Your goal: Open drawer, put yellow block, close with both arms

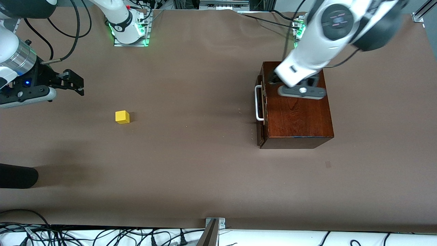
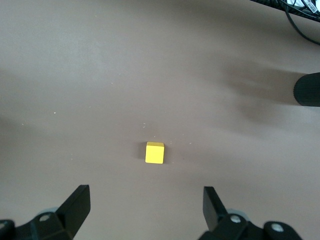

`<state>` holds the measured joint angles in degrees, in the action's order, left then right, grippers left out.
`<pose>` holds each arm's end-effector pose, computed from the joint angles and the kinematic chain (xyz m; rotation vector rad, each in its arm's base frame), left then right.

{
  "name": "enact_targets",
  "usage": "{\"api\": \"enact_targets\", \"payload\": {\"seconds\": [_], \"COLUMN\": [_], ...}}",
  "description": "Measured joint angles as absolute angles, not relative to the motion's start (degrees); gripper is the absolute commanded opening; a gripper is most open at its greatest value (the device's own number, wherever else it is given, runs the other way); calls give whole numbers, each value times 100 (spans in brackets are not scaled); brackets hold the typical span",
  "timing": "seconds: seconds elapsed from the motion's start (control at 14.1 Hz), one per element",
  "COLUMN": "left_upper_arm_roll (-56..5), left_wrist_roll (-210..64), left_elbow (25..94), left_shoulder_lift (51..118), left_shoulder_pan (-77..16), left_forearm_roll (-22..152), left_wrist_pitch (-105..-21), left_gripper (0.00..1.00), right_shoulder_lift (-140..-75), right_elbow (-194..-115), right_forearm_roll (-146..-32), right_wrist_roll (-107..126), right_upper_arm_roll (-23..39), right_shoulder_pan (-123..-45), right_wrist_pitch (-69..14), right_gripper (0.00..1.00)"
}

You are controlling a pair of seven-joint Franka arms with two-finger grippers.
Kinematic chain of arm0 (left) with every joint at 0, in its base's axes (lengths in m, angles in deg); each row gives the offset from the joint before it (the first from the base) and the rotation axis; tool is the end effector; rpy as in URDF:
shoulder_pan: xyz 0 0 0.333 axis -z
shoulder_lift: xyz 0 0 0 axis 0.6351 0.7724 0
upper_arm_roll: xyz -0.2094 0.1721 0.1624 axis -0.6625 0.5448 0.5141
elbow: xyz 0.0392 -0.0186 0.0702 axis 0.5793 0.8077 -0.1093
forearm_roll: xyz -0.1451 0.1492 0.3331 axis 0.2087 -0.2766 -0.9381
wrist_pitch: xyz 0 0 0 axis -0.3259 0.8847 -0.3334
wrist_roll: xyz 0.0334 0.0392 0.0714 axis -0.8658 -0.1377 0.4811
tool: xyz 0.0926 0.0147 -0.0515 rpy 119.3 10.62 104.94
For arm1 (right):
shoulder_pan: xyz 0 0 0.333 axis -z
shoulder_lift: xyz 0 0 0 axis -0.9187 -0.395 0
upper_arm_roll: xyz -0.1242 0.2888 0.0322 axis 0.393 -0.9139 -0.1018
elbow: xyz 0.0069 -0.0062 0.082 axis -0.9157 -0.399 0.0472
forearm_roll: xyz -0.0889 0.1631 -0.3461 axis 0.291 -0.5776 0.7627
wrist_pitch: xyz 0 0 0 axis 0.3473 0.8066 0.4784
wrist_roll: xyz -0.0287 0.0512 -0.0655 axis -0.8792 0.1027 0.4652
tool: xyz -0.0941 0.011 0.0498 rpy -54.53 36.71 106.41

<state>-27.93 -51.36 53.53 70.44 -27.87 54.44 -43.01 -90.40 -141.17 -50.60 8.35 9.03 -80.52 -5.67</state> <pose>0.5225 -0.3076 0.4996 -3.1106 0.1047 0.2043 0.5884 0.0785 0.6045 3.0839 0.3799 0.0452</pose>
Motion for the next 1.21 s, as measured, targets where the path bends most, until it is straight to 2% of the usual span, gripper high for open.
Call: {"api": "enact_targets", "payload": {"seconds": [0.28,0.5,0.93,1.21], "left_upper_arm_roll": [-2822,-2828,-2804,-2806], "left_wrist_roll": [-4170,-3529,-3199,-3136], "left_elbow": [5362,5387,6081,6217], "left_shoulder_lift": [7670,8075,8173,8208], "left_shoulder_pan": [-1954,-1597,-1543,-1521], "left_forearm_roll": [4839,4354,3964,3781], "left_wrist_pitch": [-4892,-4938,-5409,-5538], "left_gripper": [100,100,100,100], "right_shoulder_lift": [-9041,-9040,-9041,-9041], "right_elbow": [-14116,-14116,-14116,-14116], "right_forearm_roll": [-5060,-5060,-5060,-5060], "right_wrist_roll": [835,835,834,835], "right_upper_arm_roll": [904,903,903,903], "right_shoulder_pan": [-8050,-8050,-8050,-8050], "right_wrist_pitch": [-567,-567,-567,-567], "right_gripper": [100,100,100,100]}}
